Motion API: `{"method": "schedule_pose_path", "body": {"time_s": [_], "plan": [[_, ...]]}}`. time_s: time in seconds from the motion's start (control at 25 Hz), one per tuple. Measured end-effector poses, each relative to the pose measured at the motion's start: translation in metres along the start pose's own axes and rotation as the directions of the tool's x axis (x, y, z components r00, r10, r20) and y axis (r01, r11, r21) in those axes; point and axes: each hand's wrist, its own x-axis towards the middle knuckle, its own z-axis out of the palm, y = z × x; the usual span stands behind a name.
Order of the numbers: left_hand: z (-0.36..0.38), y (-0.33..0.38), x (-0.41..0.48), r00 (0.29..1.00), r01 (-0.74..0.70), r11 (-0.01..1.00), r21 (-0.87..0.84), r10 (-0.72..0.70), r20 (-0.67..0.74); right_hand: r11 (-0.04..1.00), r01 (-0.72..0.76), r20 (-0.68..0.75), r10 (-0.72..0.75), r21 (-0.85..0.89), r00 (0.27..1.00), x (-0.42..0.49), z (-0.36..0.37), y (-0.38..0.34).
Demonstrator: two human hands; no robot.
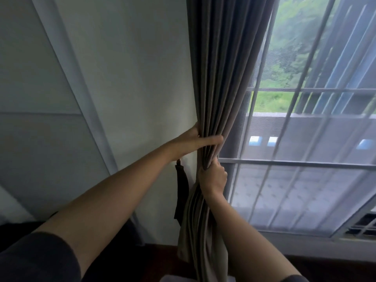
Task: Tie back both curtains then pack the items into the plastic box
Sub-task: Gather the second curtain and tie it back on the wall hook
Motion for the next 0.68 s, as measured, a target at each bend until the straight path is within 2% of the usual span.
{"method": "schedule_pose_path", "body": {"time_s": [0.04,0.08,0.12,0.16,0.2,0.24,0.28,0.32,0.4,0.48,0.6,0.68], "plan": [[-0.004,-0.008,-0.002,0.999,-0.023,0.993,-0.112,0.02,-0.027,1.0,0.009,0.004,-0.009,0.0,1.0,0.001,0.0,0.002],[-0.007,-0.019,-0.004,0.993,-0.048,0.961,-0.272,0.016,-0.119,1.0,0.015,0.007,-0.015,0.0,1.0,0.002,-0.001,0.005],[-0.01,-0.032,-0.005,0.96,-0.071,0.907,-0.414,-0.05,-0.274,1.0,0.018,0.008,-0.018,0.001,1.0,0.003,-0.002,0.007],[-0.012,-0.049,-0.005,0.885,-0.077,0.877,-0.475,-0.159,-0.438,1.0,0.024,0.003,-0.024,-0.002,1.0,0.004,-0.003,0.01],[-0.013,-0.074,-0.004,0.782,-0.019,0.902,-0.432,-0.256,-0.568,1.0,0.029,-0.006,-0.029,-0.007,1.0,0.006,-0.004,0.011],[-0.016,-0.104,0.001,0.709,0.136,0.936,-0.325,-0.321,-0.628,0.999,0.038,-0.016,-0.038,-0.011,0.999,0.007,-0.005,0.012],[-0.016,-0.13,0.004,0.695,0.332,0.921,-0.204,-0.385,-0.607,0.999,0.049,-0.027,-0.049,-0.008,0.998,0.008,-0.006,0.012],[-0.014,-0.156,0.008,0.703,0.499,0.861,-0.093,-0.466,-0.537,0.998,0.062,-0.039,-0.062,0.0,0.997,0.009,-0.004,0.012],[-0.005,-0.186,0.014,0.693,0.657,0.753,0.027,-0.59,-0.414,0.997,0.074,-0.049,-0.073,0.014,0.996,0.01,-0.005,0.011],[0.006,-0.195,0.023,0.718,0.641,0.767,0.024,-0.588,-0.373,0.997,0.072,-0.047,-0.072,0.016,0.996,0.011,-0.004,0.012],[0.011,-0.202,0.034,0.747,0.55,0.811,-0.197,-0.584,-0.319,0.997,0.076,-0.044,-0.074,0.035,0.996,0.012,-0.006,0.01],[0.014,-0.208,0.034,0.736,0.553,0.804,-0.219,-0.595,-0.323,0.997,0.061,-0.042,-0.06,0.036,0.997,0.014,-0.006,0.011]]}}
